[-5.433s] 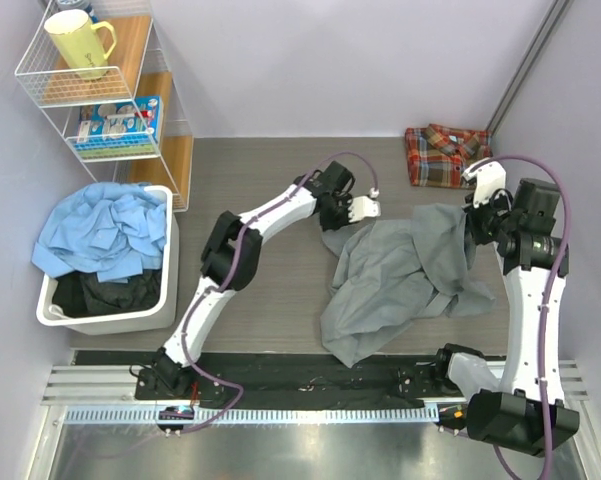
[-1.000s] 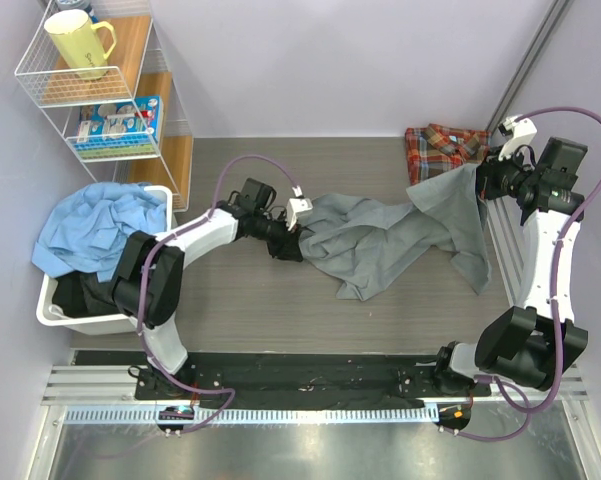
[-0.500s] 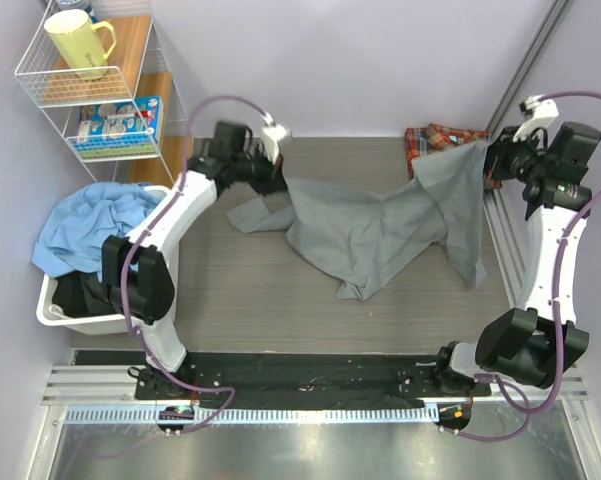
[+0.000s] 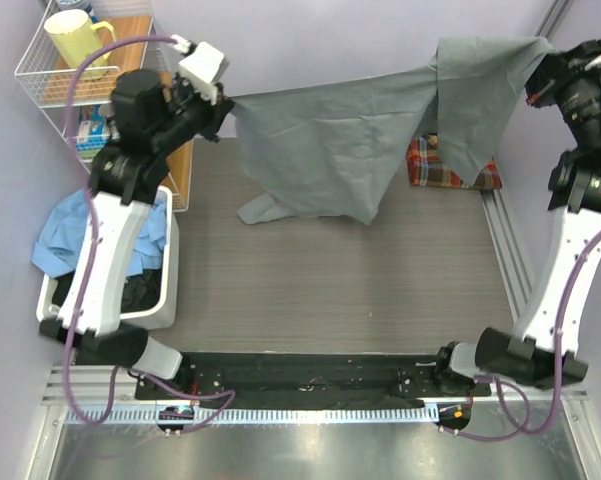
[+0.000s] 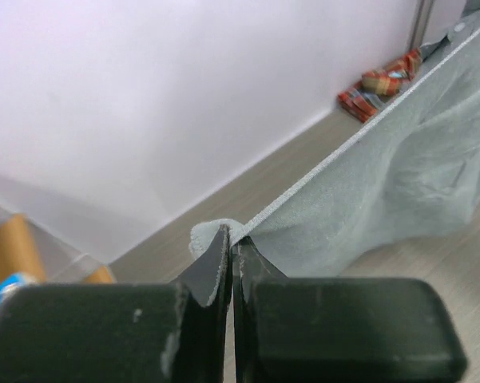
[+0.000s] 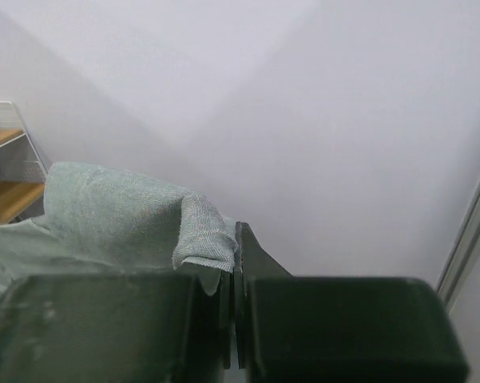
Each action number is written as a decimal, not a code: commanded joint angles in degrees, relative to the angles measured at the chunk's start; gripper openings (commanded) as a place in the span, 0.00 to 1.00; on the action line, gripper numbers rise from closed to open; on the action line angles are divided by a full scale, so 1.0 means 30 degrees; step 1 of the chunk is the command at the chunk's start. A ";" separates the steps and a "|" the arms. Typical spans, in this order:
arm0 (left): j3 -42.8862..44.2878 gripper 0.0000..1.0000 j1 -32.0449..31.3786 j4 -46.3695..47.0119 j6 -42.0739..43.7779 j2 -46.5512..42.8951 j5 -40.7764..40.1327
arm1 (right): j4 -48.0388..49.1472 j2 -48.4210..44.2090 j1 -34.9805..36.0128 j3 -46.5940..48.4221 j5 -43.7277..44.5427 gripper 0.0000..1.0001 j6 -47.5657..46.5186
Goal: Fold and stack the long sleeve shirts
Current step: Flatten the shirt out
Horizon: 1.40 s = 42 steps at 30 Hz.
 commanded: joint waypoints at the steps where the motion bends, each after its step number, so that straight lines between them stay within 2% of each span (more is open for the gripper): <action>1: -0.0953 0.00 0.0279 0.0393 0.0996 -0.4004 -0.3040 | 0.1456 -0.4501 -0.0198 -0.0889 0.3322 0.01 -0.1877; 2: -0.1739 0.00 0.0279 0.0713 0.1115 -0.4764 -0.3336 | 0.1398 -0.6017 -0.0198 -0.1183 0.4142 0.01 -0.2410; 3: -0.2095 0.00 0.0279 0.0949 0.1203 -0.6019 -0.3513 | 0.1368 -0.6700 -0.0198 -0.1621 0.6006 0.01 -0.2850; 6: -0.2480 0.00 0.0279 0.1185 0.1613 -0.7987 -0.3837 | 0.1251 -0.8720 -0.0198 -0.1714 0.8797 0.01 -0.4375; 8: -0.2276 0.00 0.0279 0.1215 0.1701 -0.8578 -0.3779 | 0.1425 -0.9370 -0.0198 -0.1510 0.9625 0.01 -0.5048; 12: -0.0494 0.00 0.0279 0.1448 0.1322 -0.9020 -0.3866 | 0.1514 -0.9024 -0.0198 0.0883 1.0827 0.01 -0.5725; 15: 0.0856 0.00 0.0279 0.1449 0.1291 -0.8144 -0.4303 | 0.1573 -0.7327 -0.0198 0.3109 1.1357 0.01 -0.6135; 18: 0.1680 0.00 0.0279 0.1099 0.1903 -0.6739 -0.4772 | 0.0638 -0.5159 -0.0198 0.4701 0.8992 0.01 -0.6429; 21: 0.0368 0.00 0.0279 0.0804 0.2606 -0.5682 -0.4804 | 0.1102 -0.4130 -0.0198 0.2250 0.5332 0.01 -0.6139; 22: -0.1349 0.00 0.0279 0.1181 0.2900 -0.5564 -0.4804 | 0.1365 -0.4012 -0.0198 0.1314 0.4191 0.01 -0.6194; 23: -0.2439 0.00 0.0279 0.1620 0.3077 -0.5534 -0.4833 | 0.1455 -0.3837 -0.0198 -0.0552 0.1830 0.01 -0.6398; 26: -0.6884 0.00 0.0279 0.3725 0.3897 -0.5476 -0.4512 | 0.1663 -0.3370 0.0063 -0.4100 -0.0909 0.02 -0.6660; 29: -1.0139 0.00 0.0279 0.5249 0.4250 -0.4540 -0.4277 | -0.0180 -0.2695 0.1905 -0.6594 -0.1067 0.02 -0.9554; 32: -1.2810 0.00 0.0483 0.6716 0.4865 -0.2728 -0.3782 | -0.0567 -0.1525 0.4279 -0.9085 0.0543 0.03 -1.1991; 35: -1.3640 0.00 0.0835 0.7510 0.5421 0.0229 -0.3164 | 0.0135 0.1136 0.6267 -1.0293 0.2532 0.03 -1.3455; 38: -1.2388 0.03 0.0982 0.8011 0.5394 0.4241 -0.3221 | 0.0664 0.5089 0.7414 -0.9310 0.4964 0.04 -1.4394; 39: -1.0468 0.05 0.1011 0.7199 0.5364 0.5527 -0.3396 | 0.0607 0.6086 0.7622 -0.8576 0.5870 0.07 -1.4398; 40: -0.9434 0.06 0.0982 0.6756 0.5248 0.7570 -0.3485 | -0.0264 0.8329 0.7653 -0.7699 0.7300 0.09 -1.4369; 42: -0.6828 0.12 0.1011 0.5527 0.4984 0.9633 -0.4300 | -0.1760 1.0276 0.8234 -0.4215 0.8304 0.23 -1.4049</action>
